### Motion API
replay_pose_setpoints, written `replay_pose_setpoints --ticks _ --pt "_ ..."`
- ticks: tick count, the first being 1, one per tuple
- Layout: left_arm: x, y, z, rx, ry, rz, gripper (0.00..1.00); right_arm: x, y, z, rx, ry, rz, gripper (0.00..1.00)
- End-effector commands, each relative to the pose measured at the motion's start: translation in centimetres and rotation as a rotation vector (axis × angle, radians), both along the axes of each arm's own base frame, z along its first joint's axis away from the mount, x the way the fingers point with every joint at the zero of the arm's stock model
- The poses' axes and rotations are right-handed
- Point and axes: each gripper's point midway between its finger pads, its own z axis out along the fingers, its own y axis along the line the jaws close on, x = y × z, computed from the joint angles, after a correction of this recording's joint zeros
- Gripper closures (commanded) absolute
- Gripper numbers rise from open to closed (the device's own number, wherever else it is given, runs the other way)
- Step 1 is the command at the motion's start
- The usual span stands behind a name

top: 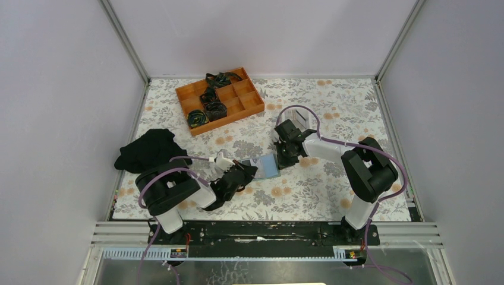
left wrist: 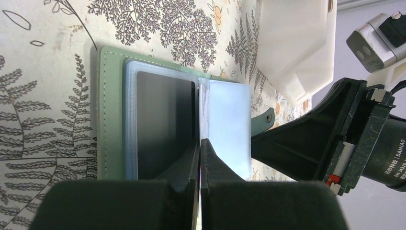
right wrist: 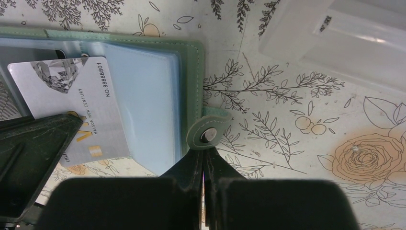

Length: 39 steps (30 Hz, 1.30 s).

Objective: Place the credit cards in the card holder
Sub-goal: Insert the credit card into the card holder.

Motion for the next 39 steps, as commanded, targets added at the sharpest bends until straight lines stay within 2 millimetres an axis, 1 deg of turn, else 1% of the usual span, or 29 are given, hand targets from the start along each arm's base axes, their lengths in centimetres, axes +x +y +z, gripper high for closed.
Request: replay_pose_setpoints --ticks 1,9,13,16,24,26,29,31,36,39 --pt "-0.8 1.2 -2.6 0.158 0.062 0.016 1.0 -0.2 0.2 -1.3 -0.043 0.005 0.028 1.0" --pt "-1.3 0.9 -3.8 0.236 0.123 0.011 1.0 -0.2 0.3 -1.5 -0.041 0.012 0.027 1.0" --pt "-2.0 1.6 -4.9 0.26 0.187 0.046 1.0 -0.4 0.2 -1.7 -0.045 0.017 0.029 1.0" --pt "-2.3 1.5 -5.2 0.267 0.202 0.047 1.0 -0.4 0.0 -1.7 -0.054 0.011 0.023 1.0" --pt "-3.1 1.6 -5.8 0.287 0.235 0.051 1.0 0.6 -0.4 -0.4 -0.08 -0.029 0.01 1.0" --pt "-3.4 1.5 -5.8 0.279 0.24 0.048 1.0 0.7 -0.6 -0.1 -0.093 -0.04 0.002 0.95" --pt "-3.6 1.6 -5.9 0.29 0.242 0.046 1.0 1.2 -1.0 0.4 -0.117 -0.063 -0.011 0.82" --pt "-3.7 1.8 -6.0 0.297 0.247 0.046 1.0 1.7 -1.1 1.2 -0.117 -0.091 -0.018 0.76" --pt "-4.0 2.0 -6.5 0.319 0.264 0.038 1.0 2.8 -0.6 3.3 -0.097 -0.144 -0.023 0.72" --pt "-4.2 2.2 -6.7 0.33 0.272 0.037 1.0 3.3 -0.3 4.3 -0.081 -0.164 -0.026 0.71"
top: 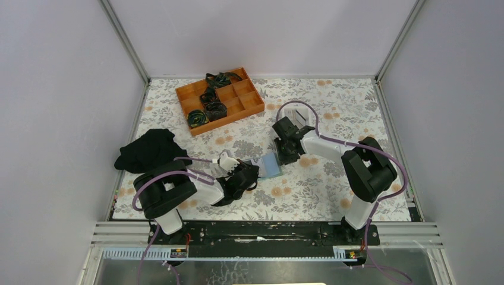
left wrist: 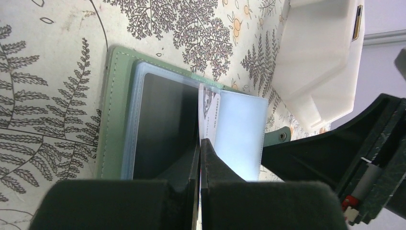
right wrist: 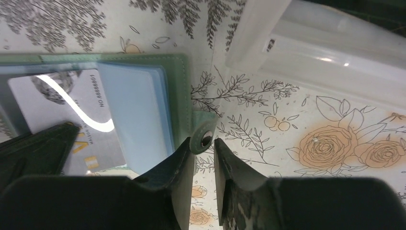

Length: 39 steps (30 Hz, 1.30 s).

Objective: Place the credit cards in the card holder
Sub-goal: Insert the credit card into the card holder.

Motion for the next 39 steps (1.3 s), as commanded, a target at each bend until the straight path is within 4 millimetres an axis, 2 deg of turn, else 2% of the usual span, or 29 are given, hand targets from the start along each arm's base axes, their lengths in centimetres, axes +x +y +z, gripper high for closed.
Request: replay_pose_setpoints --ticks 1,10,13,22,29,35,39 --pt "-4.4 2.9 -5.9 0.233 0.187 -0.101 1.0 2.1 1.1 3.9 0.034 -0.113 0.004 0.71" --pt "-4.5 3.1 -6.1 0.246 0.191 -0.104 1.0 2.0 2.6 4.9 0.097 -0.112 0.017 0.69" --pt "-4.5 3.1 -6.1 0.251 0.191 -0.106 1.0 1.9 2.9 5.1 0.106 -0.115 0.025 0.63" --pt "-4.4 3.0 -6.0 0.261 0.19 -0.11 1.0 1.7 3.7 4.0 0.093 -0.096 0.052 0.6" --pt "-4.5 3.2 -6.1 0.271 0.197 -0.107 1.0 2.3 4.1 7.2 0.083 -0.196 0.064 0.6" --pt "-4.5 3.4 -6.2 0.277 0.201 -0.106 1.0 1.1 5.2 6.4 0.091 -0.16 0.089 0.59" --pt "-4.5 3.4 -6.1 0.277 0.199 -0.106 1.0 0.8 5.1 5.2 0.073 -0.138 0.088 0.58"
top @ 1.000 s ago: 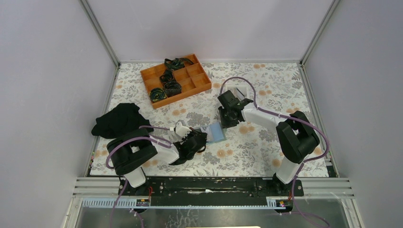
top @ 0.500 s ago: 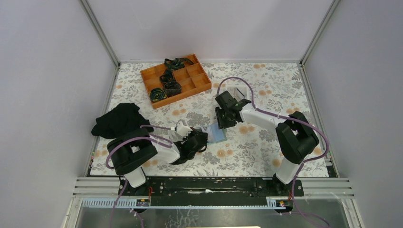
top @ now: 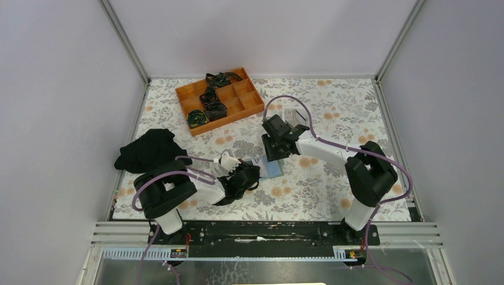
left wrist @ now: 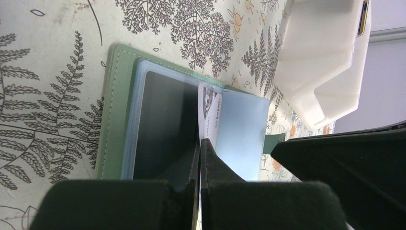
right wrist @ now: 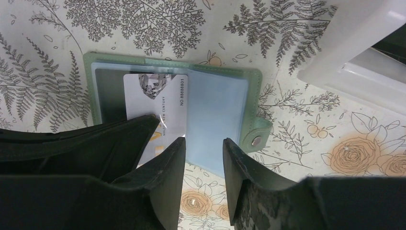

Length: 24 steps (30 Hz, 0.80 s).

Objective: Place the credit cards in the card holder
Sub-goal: Insert the credit card into the card holder.

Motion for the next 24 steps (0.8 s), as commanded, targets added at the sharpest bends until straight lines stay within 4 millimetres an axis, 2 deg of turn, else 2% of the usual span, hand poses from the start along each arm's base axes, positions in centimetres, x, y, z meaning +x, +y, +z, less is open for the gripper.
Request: replay_pose_setpoints --ticks 1,4,13,24 --pt "-4.4 3.7 -6.0 0.263 0.182 -0.101 1.0 0.2 0.5 0.6 -0.002 -0.021 -0.001 0.58" --pt "-4.4 3.7 -6.0 0.263 0.181 -0.1 1.0 0.2 0.1 -0.7 -0.03 -0.014 -0.004 0.57" --pt "-4.5 3.9 -6.0 0.262 0.179 -0.101 1.0 0.9 -1.8 -2.6 -0.119 -0.014 -0.03 0.52" --pt "-4.9 4.3 -6.3 0.25 0.182 -0.105 1.0 0.6 -3.2 -4.6 -0.121 0.046 -0.069 0.52"
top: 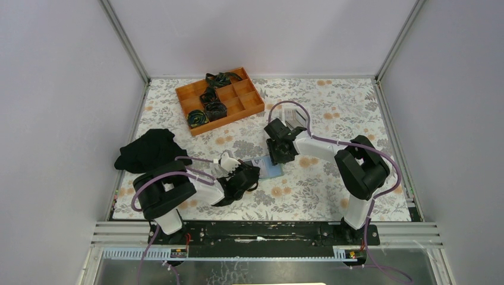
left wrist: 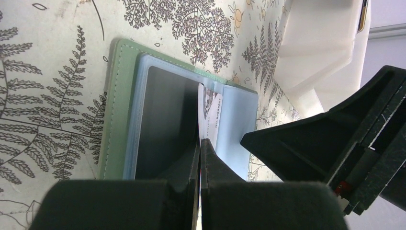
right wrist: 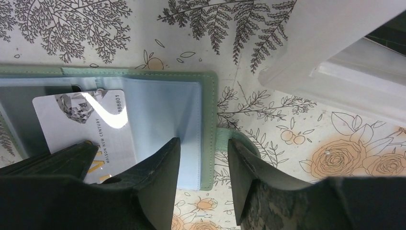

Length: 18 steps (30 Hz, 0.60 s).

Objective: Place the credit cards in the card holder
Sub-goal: Insert the credit card into the card holder.

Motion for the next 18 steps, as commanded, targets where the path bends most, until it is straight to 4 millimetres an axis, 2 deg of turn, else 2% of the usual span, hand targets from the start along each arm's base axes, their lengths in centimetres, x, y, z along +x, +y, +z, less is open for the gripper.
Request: replay_pose_setpoints --ticks 1,10,18 --pt "-4.6 4.2 -6.3 0.251 0.18 -0.102 1.0 0.3 -0.4 -0.6 0.0 0.002 -0.022 0.53" --pt "-4.9 3.6 -6.8 0.205 0.172 -0.128 1.0 -1.1 -0.5 -2.0 0.012 0.062 -0.03 0.54" --pt "-4.2 3.2 -7.0 0.179 0.167 -0.099 1.0 -2.1 -0.9 -2.9 0.002 0.1 -0.029 0.54"
